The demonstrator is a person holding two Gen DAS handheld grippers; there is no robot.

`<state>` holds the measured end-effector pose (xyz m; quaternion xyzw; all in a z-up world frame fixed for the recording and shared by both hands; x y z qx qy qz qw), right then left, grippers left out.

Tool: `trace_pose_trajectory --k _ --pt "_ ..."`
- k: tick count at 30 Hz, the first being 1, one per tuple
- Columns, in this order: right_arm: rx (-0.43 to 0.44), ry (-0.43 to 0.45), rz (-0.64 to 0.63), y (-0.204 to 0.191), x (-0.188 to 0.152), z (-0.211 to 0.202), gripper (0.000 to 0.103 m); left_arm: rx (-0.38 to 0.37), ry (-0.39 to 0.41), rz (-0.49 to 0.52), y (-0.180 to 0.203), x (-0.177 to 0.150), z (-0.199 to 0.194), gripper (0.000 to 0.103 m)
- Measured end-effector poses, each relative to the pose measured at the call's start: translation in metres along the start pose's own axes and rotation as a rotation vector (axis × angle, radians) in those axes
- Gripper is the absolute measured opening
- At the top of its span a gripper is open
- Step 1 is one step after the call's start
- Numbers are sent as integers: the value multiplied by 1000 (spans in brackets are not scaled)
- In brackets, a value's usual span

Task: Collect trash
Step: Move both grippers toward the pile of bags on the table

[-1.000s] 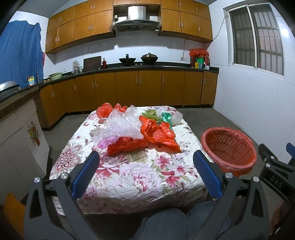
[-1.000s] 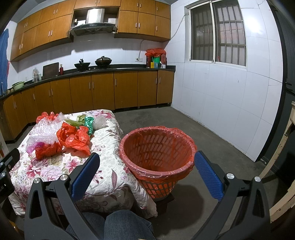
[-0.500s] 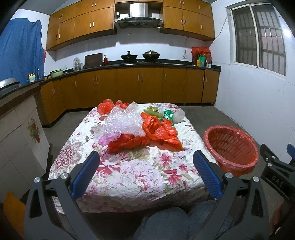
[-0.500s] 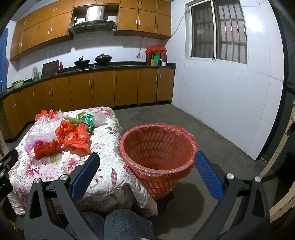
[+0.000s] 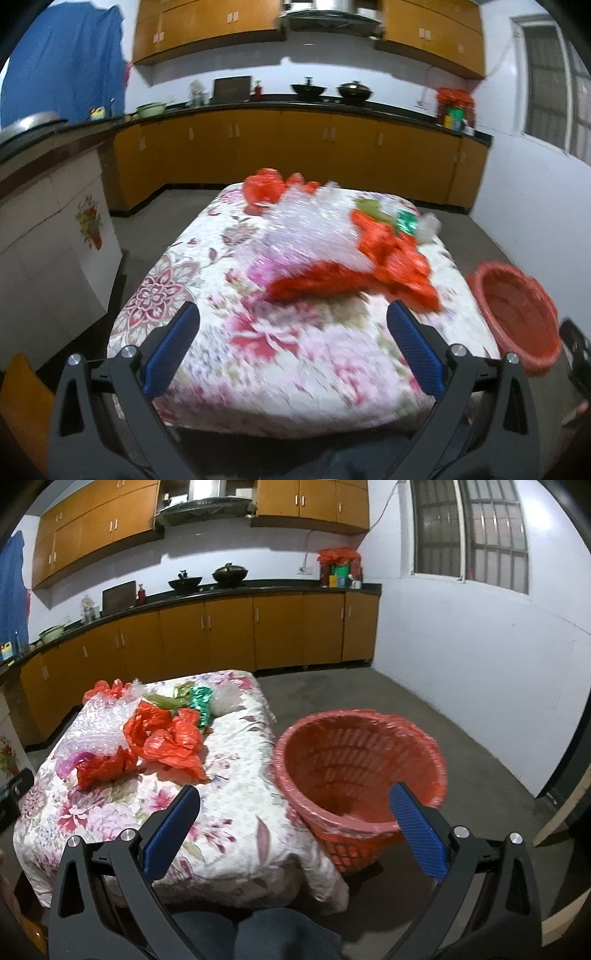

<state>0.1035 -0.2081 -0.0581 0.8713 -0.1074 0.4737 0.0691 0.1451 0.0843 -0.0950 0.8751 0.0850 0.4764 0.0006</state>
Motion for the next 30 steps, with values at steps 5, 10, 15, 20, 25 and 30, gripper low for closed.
trace_pose_trajectory --k 5,10,15,20,25,30 --pt "11 6 -28 -21 12 20 101 16 16 -29 -22 31 38 99" --pt "30 35 -63 -48 28 41 101 23 -9 -7 -29 47 79 99" --pt "72 40 -96 -77 38 69 101 -15 -84 -36 -31 44 115 92" --pt "157 23 -121 -111 43 97 101 -37 -131 -49 -29 38 138 84" --pt "247 -26 -150 -143 36 122 89 -54 -165 -41 -26 32 152 68" --pt "322 -133 -161 -166 17 145 69 -59 -172 -13 -20 30 159 48"
Point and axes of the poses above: each gripper's, at about its wrist camera, not at the fingertips, and z roughly the way its jaws point, y to its right, x to its top, the point moved 9 cm from there along z, roughly the way its jaws point, and after that the axes turned 3 degrees about -x, right-handed, at the moved point
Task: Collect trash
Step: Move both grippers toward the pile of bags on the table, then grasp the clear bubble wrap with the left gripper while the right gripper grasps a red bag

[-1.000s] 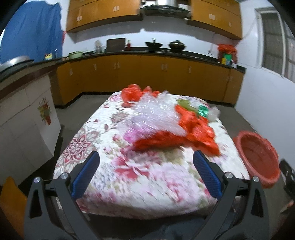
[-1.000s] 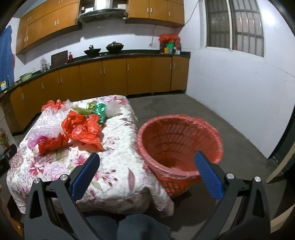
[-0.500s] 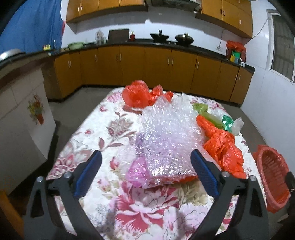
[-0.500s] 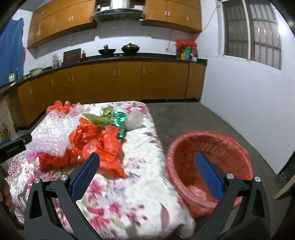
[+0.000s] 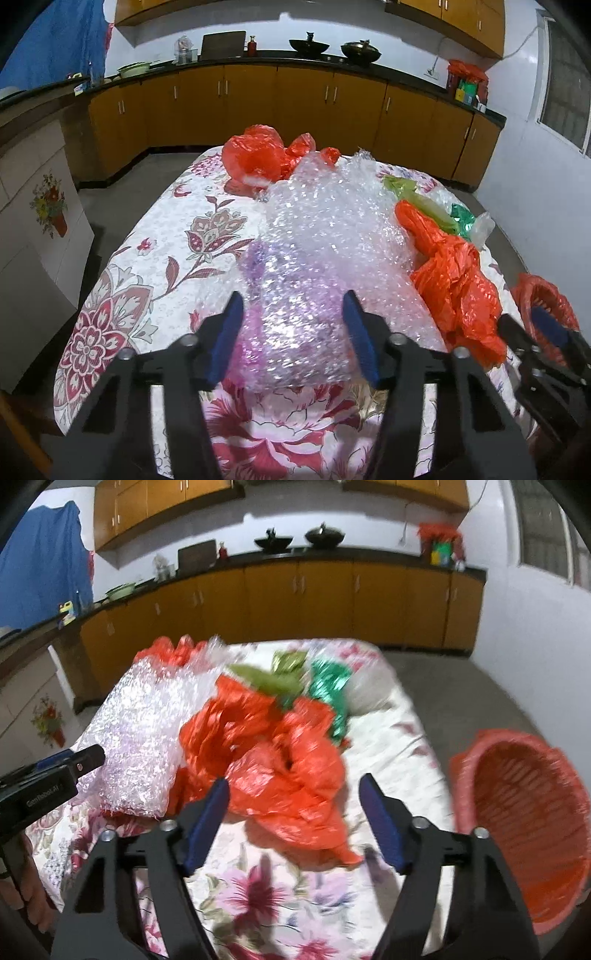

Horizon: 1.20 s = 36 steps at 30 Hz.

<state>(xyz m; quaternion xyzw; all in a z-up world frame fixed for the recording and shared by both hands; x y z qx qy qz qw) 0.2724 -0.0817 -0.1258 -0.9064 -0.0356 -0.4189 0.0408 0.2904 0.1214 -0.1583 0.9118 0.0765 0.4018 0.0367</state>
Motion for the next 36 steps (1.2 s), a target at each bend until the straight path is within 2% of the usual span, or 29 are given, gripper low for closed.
trace_pose_trajectory --k 4,6,8,12,14,16,19,21,25,26,27,28,29,31,32,36 --pt "29 -24 -6 -12 0 12 66 4 12 16 1 2 -1 30" --pt "32 -31 -18 -16 1 17 63 5 14 21 0 3 -2 24" --pt "37 -52 -38 -21 0 24 48 5 17 26 0 3 -2 20" --pt "44 -98 -58 -23 -8 34 27 5 15 33 -2 3 -2 17" --pt "60 -102 -46 -22 -10 32 12 3 14 14 -5 2 -1 23" --pt "68 -98 -38 -19 -11 30 7 7 18 -11 -9 4 -2 43" --pt "85 -83 -22 -15 -9 23 4 8 25 -20 -11 6 -1 54" --pt "92 -73 -7 -11 -7 19 3 12 19 -13 -10 7 1 60" --pt "110 -86 7 -10 -6 23 5 -3 -7 -14 -8 7 10 60" --pt "111 -91 7 -10 -6 24 17 -5 -7 -12 -8 6 11 58" --pt "103 -91 6 -10 -6 25 27 -6 -6 -8 -7 7 12 51" --pt "89 -82 5 -9 -5 24 49 -11 -7 -5 -6 7 12 42" --pt "58 -45 9 -4 0 21 57 -17 -9 -3 -6 7 13 38" --pt "38 -15 26 3 5 18 58 -25 -9 1 -4 8 14 25" --pt "41 -13 47 7 9 18 58 -28 -8 5 -3 8 14 23" --pt "28 -40 86 18 15 31 58 -29 -10 10 -3 9 16 22"
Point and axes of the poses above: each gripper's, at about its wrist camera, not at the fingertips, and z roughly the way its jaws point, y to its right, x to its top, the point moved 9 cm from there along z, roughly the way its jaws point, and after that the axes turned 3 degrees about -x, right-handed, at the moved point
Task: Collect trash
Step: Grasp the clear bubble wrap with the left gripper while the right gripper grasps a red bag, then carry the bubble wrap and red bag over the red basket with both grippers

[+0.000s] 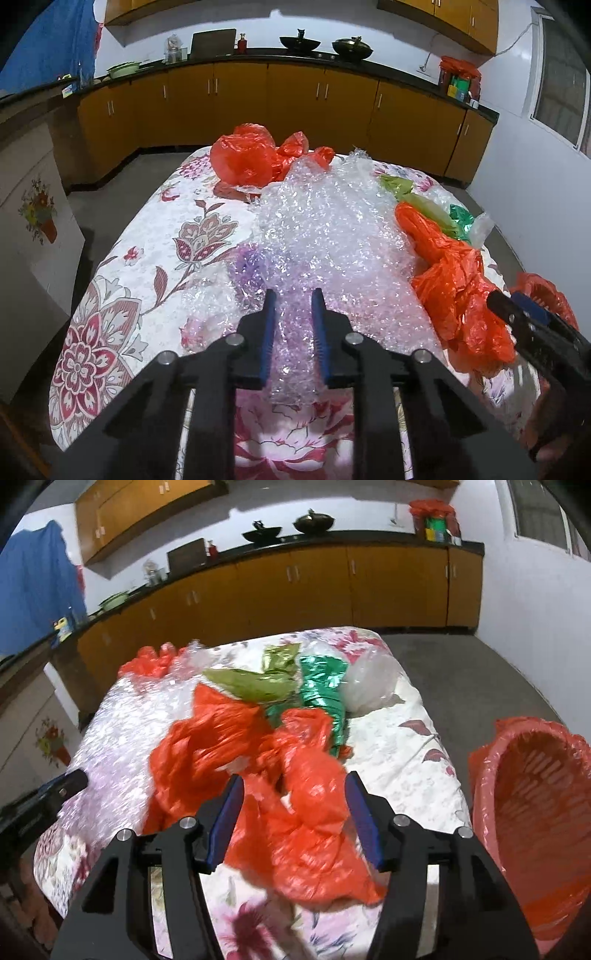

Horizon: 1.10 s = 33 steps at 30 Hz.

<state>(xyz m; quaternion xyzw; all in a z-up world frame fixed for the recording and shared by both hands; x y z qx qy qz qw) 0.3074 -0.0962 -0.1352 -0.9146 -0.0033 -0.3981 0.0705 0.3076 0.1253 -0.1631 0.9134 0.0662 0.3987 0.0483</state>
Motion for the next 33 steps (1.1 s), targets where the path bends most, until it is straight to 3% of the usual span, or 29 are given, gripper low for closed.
trace_pose_trajectory --k 4,12,14,16,19,33 --pt "-22 -55 -16 1 -2 20 58 9 -9 -30 -7 1 4 41" --pt "-62 -153 -20 11 -18 43 48 -23 -36 -33 -1 -1 13 43" --pt "-68 -160 -16 14 -22 45 38 -29 -45 -34 0 -1 15 41" --pt "-49 -151 -12 14 -23 39 35 -43 -42 -33 3 -1 15 21" --pt "-30 -123 7 16 -19 26 34 -61 -23 -29 5 1 10 10" --pt "0 -3 41 30 6 -36 34 -114 102 -20 10 19 -48 7"
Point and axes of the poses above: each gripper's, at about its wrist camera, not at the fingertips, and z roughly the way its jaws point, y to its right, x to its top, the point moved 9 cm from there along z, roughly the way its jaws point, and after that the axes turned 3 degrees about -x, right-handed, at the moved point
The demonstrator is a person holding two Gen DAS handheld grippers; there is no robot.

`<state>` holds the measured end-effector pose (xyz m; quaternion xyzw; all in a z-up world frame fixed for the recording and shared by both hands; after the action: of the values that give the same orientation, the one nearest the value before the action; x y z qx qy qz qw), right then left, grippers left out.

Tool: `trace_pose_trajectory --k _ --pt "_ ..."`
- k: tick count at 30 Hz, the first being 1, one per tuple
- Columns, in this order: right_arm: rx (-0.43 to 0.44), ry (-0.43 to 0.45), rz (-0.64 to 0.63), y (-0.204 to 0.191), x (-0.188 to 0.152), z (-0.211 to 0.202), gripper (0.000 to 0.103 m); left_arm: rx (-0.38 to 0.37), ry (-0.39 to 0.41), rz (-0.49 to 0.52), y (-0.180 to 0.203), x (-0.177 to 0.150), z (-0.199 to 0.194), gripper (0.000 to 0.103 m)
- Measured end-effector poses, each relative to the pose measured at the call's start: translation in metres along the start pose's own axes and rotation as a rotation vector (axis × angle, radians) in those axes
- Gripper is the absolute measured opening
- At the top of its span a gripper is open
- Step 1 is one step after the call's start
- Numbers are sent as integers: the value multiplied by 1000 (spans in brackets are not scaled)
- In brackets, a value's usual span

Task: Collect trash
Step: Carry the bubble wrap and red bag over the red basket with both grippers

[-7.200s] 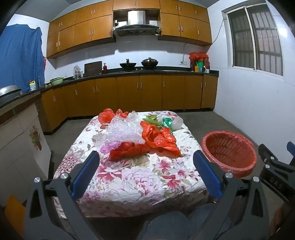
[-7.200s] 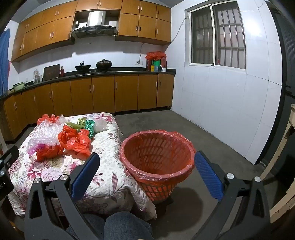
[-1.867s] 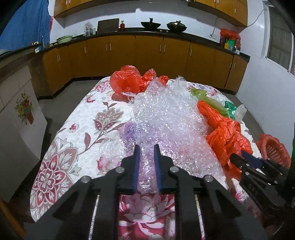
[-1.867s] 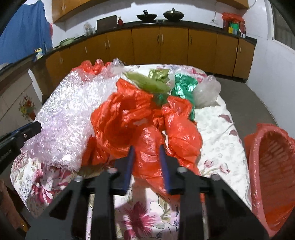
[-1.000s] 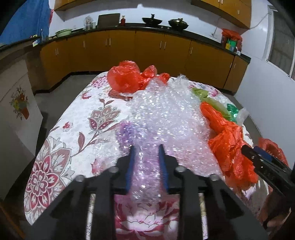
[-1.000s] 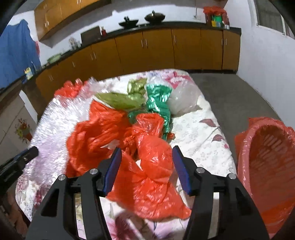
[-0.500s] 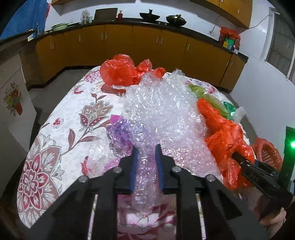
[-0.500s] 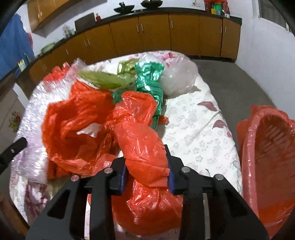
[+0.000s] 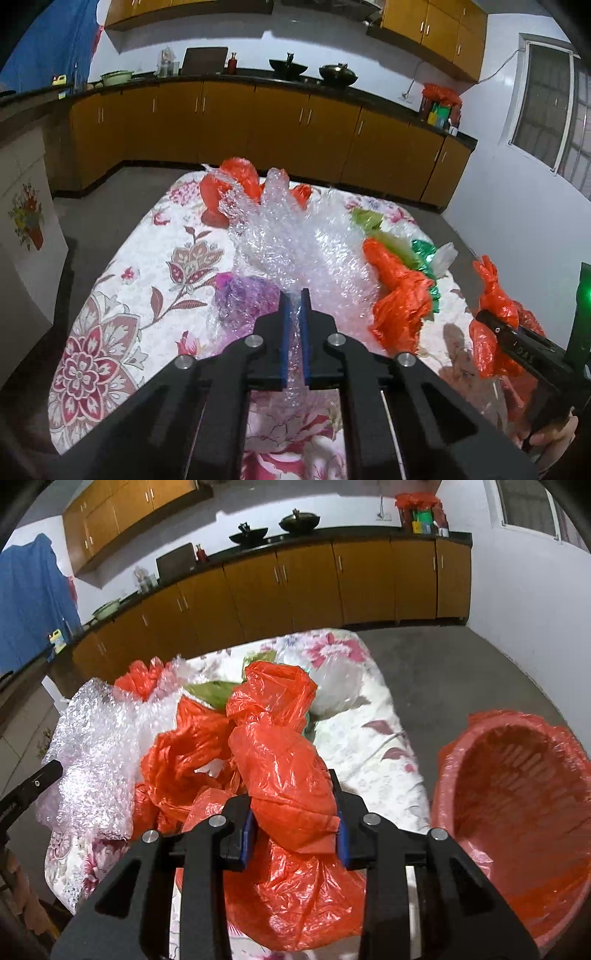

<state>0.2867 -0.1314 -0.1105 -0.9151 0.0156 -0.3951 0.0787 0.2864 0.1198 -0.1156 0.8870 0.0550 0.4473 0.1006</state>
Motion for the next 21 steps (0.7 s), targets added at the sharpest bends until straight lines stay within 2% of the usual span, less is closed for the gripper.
trace_pose_trajectory --k 11,21 --pt "-21 48 5 24 4 -36 34 -84 64 48 40 16 -39 7" --pt "-99 83 68 78 4 -71 34 -243 75 144 132 13 -55 7"
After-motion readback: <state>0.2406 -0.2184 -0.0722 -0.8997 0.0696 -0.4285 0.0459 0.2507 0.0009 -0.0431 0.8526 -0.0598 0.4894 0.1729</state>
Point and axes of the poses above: each gripper's, at about its wrist camera, not at the fingertips, and z roughly the way its jaws point, y to its right, x to its top, the point moved 9 cm from there along z, roughly the way its jaws point, and after that the axes turned 3 degrees about -x, right-handed, at the moved point
